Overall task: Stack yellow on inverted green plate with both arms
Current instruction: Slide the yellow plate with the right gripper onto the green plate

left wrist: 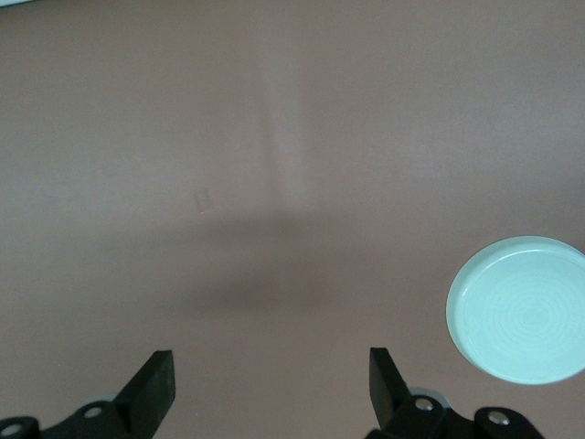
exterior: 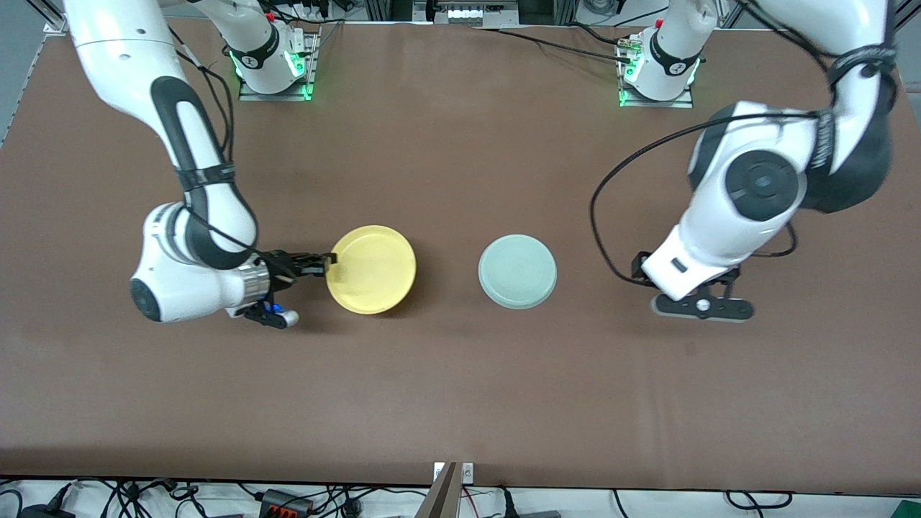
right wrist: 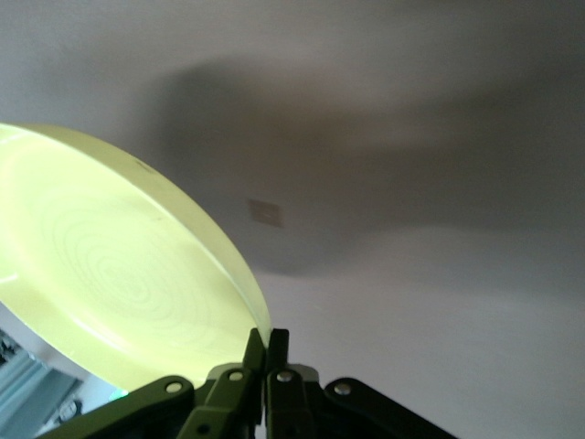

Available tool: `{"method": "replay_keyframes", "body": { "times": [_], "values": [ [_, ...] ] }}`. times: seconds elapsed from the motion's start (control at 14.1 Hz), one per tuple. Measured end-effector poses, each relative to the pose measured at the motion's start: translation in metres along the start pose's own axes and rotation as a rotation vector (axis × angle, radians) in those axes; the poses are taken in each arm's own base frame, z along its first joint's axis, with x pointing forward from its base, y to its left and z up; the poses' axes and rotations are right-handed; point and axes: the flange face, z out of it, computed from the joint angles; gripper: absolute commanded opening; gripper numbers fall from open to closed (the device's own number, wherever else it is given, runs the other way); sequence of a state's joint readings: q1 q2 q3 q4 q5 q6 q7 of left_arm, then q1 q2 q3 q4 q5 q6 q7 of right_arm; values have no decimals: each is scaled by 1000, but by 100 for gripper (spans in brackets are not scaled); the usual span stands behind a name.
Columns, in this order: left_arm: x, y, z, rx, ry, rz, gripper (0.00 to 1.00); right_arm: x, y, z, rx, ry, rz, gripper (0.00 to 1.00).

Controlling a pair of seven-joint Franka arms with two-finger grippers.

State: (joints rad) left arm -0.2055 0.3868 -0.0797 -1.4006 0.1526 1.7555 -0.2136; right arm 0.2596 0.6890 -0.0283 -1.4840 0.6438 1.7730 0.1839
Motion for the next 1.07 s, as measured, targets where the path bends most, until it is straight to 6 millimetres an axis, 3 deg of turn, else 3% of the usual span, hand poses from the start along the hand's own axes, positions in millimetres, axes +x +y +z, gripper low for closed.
{"method": "replay_keyframes", "body": {
  "times": [0.28,0.43,0.64,0.71,1.07],
  "values": [
    [-36,-30,-68,-5,-7,-18,100,-14,-70,68,33,67,83,0],
    [-47,-58,-89,-40,-3,-15,100,-22,-96,96,36,105,118,0],
    [-55,-118,-97,-115,1,-30,100,-36,-125,131,47,146,173,0],
    [-60,-129,-98,-122,0,-28,100,-40,-132,142,50,160,183,0],
    [-113,-128,-109,-126,-1,3,100,-46,-149,177,104,190,248,0]
  ]
}}
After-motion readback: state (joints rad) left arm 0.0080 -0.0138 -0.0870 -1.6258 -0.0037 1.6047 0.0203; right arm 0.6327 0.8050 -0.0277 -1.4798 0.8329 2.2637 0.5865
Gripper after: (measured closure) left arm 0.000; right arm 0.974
